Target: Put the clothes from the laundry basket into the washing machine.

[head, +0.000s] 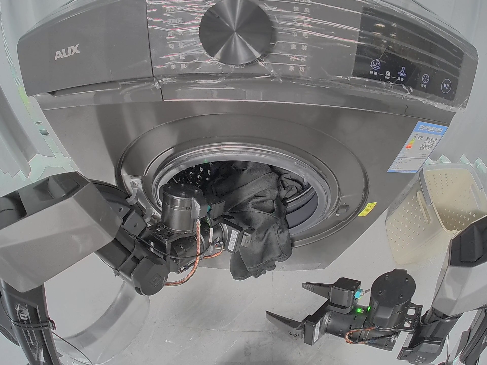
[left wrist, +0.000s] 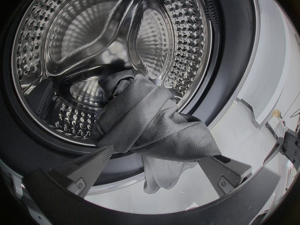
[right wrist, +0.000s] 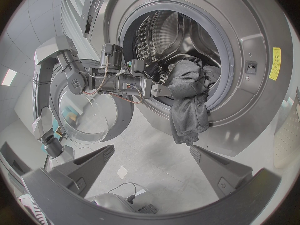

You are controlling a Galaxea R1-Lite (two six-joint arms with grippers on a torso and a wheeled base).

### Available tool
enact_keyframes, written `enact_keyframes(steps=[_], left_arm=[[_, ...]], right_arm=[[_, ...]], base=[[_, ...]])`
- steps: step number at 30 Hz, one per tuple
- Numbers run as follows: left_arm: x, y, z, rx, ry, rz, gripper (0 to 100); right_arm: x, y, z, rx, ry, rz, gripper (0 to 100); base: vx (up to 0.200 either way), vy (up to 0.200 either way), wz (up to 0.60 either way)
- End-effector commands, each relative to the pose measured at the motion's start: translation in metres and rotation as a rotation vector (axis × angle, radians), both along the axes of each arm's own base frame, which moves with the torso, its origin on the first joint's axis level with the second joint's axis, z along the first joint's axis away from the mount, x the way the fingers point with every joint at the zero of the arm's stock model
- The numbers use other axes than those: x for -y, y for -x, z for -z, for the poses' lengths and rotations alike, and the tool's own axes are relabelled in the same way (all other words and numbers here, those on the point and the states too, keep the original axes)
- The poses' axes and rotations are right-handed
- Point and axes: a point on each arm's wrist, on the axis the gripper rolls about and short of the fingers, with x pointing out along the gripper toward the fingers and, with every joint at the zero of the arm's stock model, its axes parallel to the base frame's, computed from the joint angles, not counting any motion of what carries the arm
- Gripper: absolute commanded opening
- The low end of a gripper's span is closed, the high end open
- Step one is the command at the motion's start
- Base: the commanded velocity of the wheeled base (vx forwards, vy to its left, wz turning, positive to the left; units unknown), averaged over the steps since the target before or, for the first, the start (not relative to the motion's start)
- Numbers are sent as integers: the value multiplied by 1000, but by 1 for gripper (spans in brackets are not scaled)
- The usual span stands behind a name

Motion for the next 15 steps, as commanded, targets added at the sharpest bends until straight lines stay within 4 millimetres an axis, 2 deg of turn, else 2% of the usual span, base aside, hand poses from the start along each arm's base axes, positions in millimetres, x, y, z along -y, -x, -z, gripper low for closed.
enact_keyframes(steps=[1,5,11,15], left_arm=[[-3,1,1,2,3,-2,100],[-4,6,-2,4,18,28,100],[6,7,-2,27,60,97,100],[14,1,8,36,77,122,100]], right_arm=[[0,0,0,-1,1,2,100],[1,-1,0,-1,0,3,100],[4,-4,0,0,-1,22,100],[6,-6,-2,4,-4,30,100]], base=[[0,0,0],[0,0,0],[0,0,0],[0,0,0]])
